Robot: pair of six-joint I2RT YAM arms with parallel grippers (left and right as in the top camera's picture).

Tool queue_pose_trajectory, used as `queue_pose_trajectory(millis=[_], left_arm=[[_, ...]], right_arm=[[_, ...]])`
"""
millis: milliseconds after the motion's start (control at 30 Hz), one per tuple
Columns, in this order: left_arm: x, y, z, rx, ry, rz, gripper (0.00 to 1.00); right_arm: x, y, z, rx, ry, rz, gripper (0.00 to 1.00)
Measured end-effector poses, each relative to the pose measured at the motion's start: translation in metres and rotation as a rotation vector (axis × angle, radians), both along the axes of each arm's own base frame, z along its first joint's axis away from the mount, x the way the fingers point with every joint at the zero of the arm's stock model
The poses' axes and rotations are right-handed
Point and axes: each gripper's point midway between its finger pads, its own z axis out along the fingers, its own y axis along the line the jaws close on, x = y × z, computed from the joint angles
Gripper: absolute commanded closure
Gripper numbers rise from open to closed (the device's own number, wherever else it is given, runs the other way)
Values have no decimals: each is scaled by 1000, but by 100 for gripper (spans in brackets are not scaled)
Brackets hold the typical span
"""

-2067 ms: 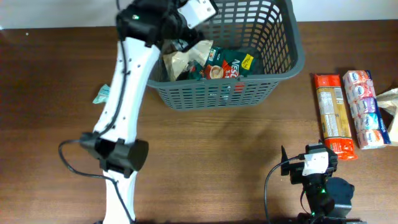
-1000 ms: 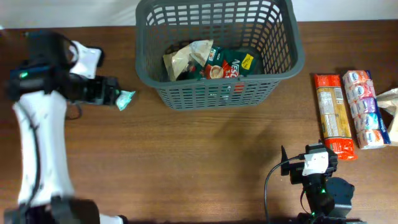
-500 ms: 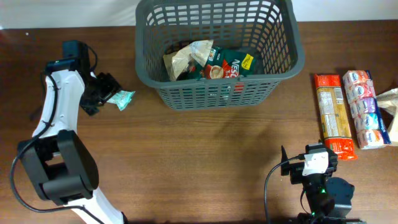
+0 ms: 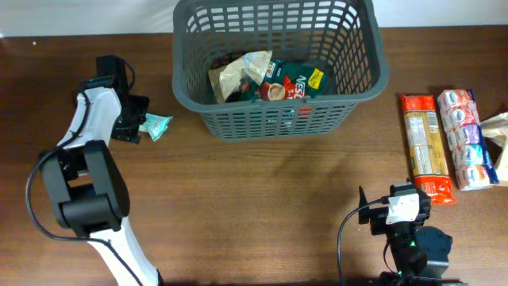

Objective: Pack container
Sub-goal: 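Grasp the mint-green tissue pack with the left gripper, then lift the tissue pack and drop it into the basket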

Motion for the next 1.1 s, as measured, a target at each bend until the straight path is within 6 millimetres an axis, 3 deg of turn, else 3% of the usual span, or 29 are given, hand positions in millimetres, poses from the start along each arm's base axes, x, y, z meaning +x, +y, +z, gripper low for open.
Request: queue_pose_trajectory(millis=[167,333,433,600,700,800,867,967,1000,1067,1100], left_arm=[[7,-1,-16,-6,-5,7,35],[8,-8,-26,-7,12,-5,36],[9,-12,-26,-3,13,-13,74],[8,-15,-28,-6,20,-24,96],[8,-18,-28,-23,22,-75,97],[1,-24,-24,-84,53,-163,90],[2,-21,-12,-128,46,-263,83],[16,-4,27,-143,-40,-415,72],[21,6,54,-119,-84,-496,70],[26,16,90,-67,-144,-585,70],[28,21,124,-12,-191,-663,69]], right_arm=[[0,0,0,0,0,0,1],[0,0,0,0,0,0,1],[0,0,0,0,0,0,1],[0,0,0,1,0,-1,1],[0,0,0,1,0,0,1],[0,0,0,1,0,0,1],[0,0,0,0,0,0,1],[0,0,0,0,0,0,1],[0,0,0,0,0,0,1],[0,0,0,0,0,0,1],[0,0,0,0,0,0,1]])
